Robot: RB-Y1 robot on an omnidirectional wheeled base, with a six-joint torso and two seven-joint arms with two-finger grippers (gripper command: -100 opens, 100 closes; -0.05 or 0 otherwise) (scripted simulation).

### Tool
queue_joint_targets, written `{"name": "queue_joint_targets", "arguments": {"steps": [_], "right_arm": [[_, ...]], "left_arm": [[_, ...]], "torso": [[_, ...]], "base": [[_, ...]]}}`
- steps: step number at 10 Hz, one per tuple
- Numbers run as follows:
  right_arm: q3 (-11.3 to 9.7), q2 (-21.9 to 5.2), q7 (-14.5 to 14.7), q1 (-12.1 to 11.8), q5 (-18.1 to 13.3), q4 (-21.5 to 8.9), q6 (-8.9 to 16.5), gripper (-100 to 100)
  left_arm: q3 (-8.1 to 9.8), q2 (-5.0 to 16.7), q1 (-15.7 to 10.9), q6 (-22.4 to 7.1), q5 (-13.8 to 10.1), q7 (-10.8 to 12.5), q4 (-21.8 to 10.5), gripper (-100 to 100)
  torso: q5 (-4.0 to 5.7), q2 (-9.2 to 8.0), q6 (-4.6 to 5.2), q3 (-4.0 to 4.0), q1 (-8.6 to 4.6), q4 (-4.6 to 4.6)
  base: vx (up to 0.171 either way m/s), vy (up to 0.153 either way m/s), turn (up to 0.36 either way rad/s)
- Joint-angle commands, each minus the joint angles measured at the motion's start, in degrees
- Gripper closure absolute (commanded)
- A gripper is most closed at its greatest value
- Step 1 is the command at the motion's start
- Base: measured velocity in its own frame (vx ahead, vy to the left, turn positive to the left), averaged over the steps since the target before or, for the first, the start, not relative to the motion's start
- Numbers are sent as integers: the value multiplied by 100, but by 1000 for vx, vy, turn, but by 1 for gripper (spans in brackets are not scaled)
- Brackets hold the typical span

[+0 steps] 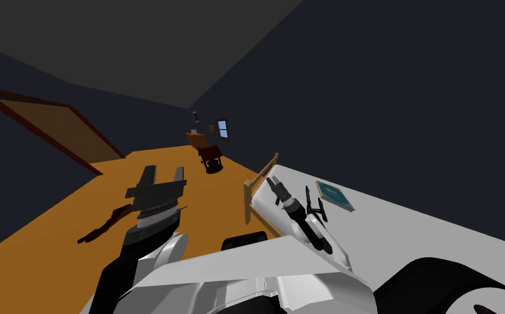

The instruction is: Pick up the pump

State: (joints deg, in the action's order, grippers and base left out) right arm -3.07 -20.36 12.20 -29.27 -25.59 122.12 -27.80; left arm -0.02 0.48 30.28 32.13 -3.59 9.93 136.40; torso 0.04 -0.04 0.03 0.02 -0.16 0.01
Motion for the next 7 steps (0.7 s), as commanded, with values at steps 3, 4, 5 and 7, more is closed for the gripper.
{"name": "queue_joint_targets", "arguments": {"steps": [3,4,5,7], "right_arm": [[-147,-338,155,-78,-579,-270,-76,-100],[-147,-338,155,-78,-719,-270,-76,-100],[-211,-511,216,-105,-900,-403,-101,-100],[-277,-687,274,-134,-1234,-542,-124,-100]], "left_arm": [[0,0,0,0,0,0,0,0],[0,0,-1,0,0,0,0,0],[0,0,0,0,0,0,0,0],[0,0,0,0,0,0,0,0]], "torso": [[0,1,0,-1,0,0],[1,1,-5,-1,-2,-1],[0,2,2,-1,-1,0],[0,3,2,-2,1,-1]], "base": [[-25,-34,277],[-22,-37,155],[-26,-25,318],[-24,-32,244]]}}
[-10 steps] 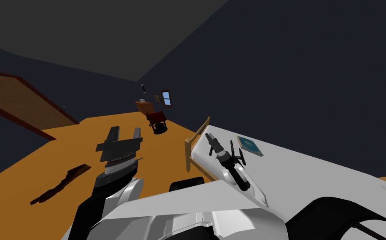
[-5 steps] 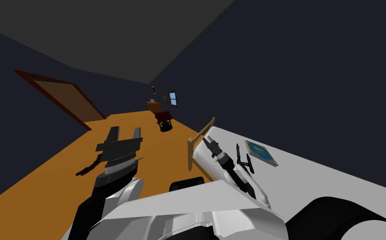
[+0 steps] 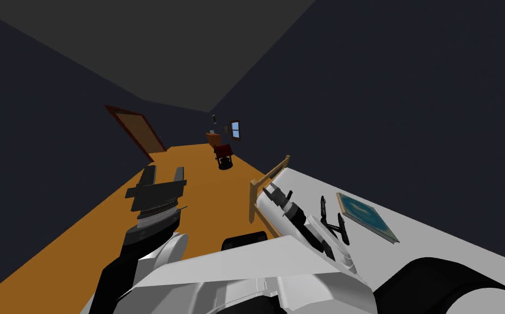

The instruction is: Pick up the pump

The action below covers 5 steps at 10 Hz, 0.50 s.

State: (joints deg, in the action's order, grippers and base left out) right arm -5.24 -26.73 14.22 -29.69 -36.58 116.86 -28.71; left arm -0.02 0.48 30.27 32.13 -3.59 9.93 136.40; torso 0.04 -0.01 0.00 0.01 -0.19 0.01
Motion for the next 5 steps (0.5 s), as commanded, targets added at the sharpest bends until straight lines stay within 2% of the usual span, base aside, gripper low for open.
{"name": "queue_joint_targets", "arguments": {"steps": [1,2,3,4,5], "right_arm": [[-59,-50,72,-91,-275,-16,-33,-100],[-125,-230,124,-122,-444,-161,-54,-100],[-125,-230,124,-122,-604,-161,-54,-100],[-191,-413,171,-156,-781,-312,-71,-100],[-191,-413,171,-156,-930,-312,-71,-100]], "left_arm": [[0,0,0,0,0,0,0,0],[1,0,1,0,0,0,0,0],[0,0,0,0,0,0,0,0],[1,0,2,0,0,0,0,0],[0,0,0,0,0,0,0,0]], "torso": [[0,0,0,0,0,0],[0,0,7,0,1,0],[0,-3,0,2,2,1],[0,-1,8,1,1,1],[0,2,1,-1,0,0]], "base": [[-24,-37,153],[-34,-30,369],[-25,-36,142],[-19,-33,298],[-17,-33,172]]}}
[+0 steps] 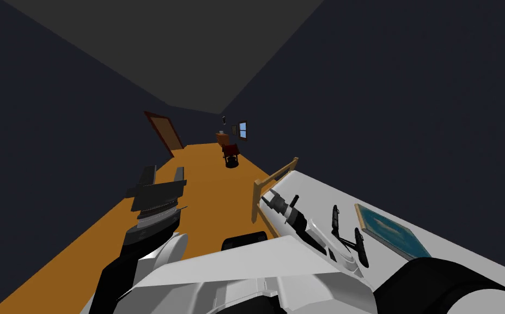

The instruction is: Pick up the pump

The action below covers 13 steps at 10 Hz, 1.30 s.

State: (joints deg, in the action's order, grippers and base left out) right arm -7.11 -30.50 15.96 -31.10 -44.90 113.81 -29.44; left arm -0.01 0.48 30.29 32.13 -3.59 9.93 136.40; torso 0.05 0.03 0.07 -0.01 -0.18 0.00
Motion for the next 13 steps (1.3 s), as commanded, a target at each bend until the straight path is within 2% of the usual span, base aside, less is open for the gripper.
{"name": "queue_joint_targets", "arguments": {"steps": [1,2,3,4,5,6,7,8,9,10,11,12,13], "right_arm": [[-70,-223,36,-52,-286,-164,-12,-100],[-70,-223,36,-52,-421,-164,-12,-100],[-136,-413,68,-92,-603,-327,-22,-100],[-136,-413,68,-92,-739,-327,-22,-100],[-203,-605,91,-135,-928,-498,-29,-100],[-203,-605,91,-135,-1050,-498,-29,-100],[-270,-797,105,-182,-1221,-675,-31,-100],[-270,-797,105,-182,-1354,-675,-31,-100],[-337,-991,111,-232,-1562,-857,-29,-100],[-337,-991,111,-232,-1650,-857,-29,-100],[-404,-1184,108,-286,-1862,-1045,-24,-100],[-404,-1184,108,-286,-1936,-1045,-24,-100],[-470,-1377,98,-342,-2159,-1236,-15,-100]], "left_arm": [[0,0,0,0,0,0,0,0],[-1,0,-1,0,0,0,0,0],[0,0,0,0,0,0,0,0],[0,0,-1,0,0,0,0,0],[0,0,0,0,0,0,0,0],[0,0,-1,0,0,0,0,0],[0,0,0,0,0,0,0,0],[0,0,0,0,0,0,0,0],[0,0,0,0,0,0,0,0],[0,0,0,0,0,0,0,0],[1,0,1,0,0,0,0,0],[0,0,0,0,0,0,0,0],[1,0,1,0,0,0,0,0]], "torso": [[0,0,0,0,0,0],[0,-1,-4,0,-1,0],[0,-1,1,0,0,0],[0,-2,-3,1,-1,0],[0,0,1,0,-1,0],[0,0,-3,0,-4,0],[1,2,1,-1,-2,0],[1,3,-3,-2,-3,-1],[1,4,2,-2,-1,-1],[0,4,-3,-2,-2,-1],[0,4,4,-2,-2,-1],[1,3,-1,-2,-6,-1],[1,5,3,-2,-5,-1]], "base": [[-20,-31,324],[-23,-31,157],[-28,-31,255],[-21,-34,176],[-22,-37,331],[-17,-37,172],[-21,-34,267],[-17,-32,177],[-18,-27,310],[-16,-35,153],[-22,-42,265],[-16,-40,143],[-19,-28,275]]}}
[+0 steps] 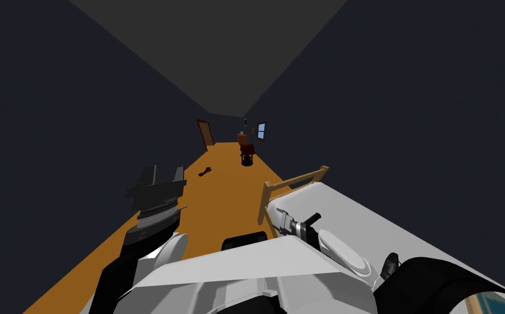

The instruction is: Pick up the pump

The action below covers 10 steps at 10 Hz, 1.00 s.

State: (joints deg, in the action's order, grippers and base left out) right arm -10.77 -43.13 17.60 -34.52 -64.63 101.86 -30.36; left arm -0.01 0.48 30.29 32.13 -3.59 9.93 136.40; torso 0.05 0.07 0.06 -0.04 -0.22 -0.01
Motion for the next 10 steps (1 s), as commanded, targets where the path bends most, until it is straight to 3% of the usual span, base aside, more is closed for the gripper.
{"name": "queue_joint_targets", "arguments": {"steps": [1,2,3,4,5,10], "right_arm": [[-104,-115,-66,0,-239,-40,78,-100],[-169,-305,-83,-58,-418,-232,89,-100],[-169,-305,-83,-58,-506,-232,89,-100],[-233,-493,-106,-117,-662,-425,104,-100],[-233,-493,-106,-117,-764,-425,104,-100],[-408,-1030,-194,-292,-1474,-985,157,-100]], "left_arm": [[0,0,0,0,0,0,0,0],[1,0,1,0,0,0,0,0],[0,0,0,0,0,0,0,0],[1,0,1,0,0,0,0,0],[0,0,0,0,0,0,0,0],[1,0,2,0,0,0,0,0]], "torso": [[0,0,0,0,0,0],[0,2,3,-1,2,0],[0,2,0,-1,-2,0],[1,3,5,-1,-2,0],[1,3,1,-1,-3,0],[1,6,7,-3,-1,-1]], "base": [[-19,-30,158],[-17,-37,289],[-15,-42,124],[-16,-40,246],[-11,-37,120],[-13,-37,191]]}}
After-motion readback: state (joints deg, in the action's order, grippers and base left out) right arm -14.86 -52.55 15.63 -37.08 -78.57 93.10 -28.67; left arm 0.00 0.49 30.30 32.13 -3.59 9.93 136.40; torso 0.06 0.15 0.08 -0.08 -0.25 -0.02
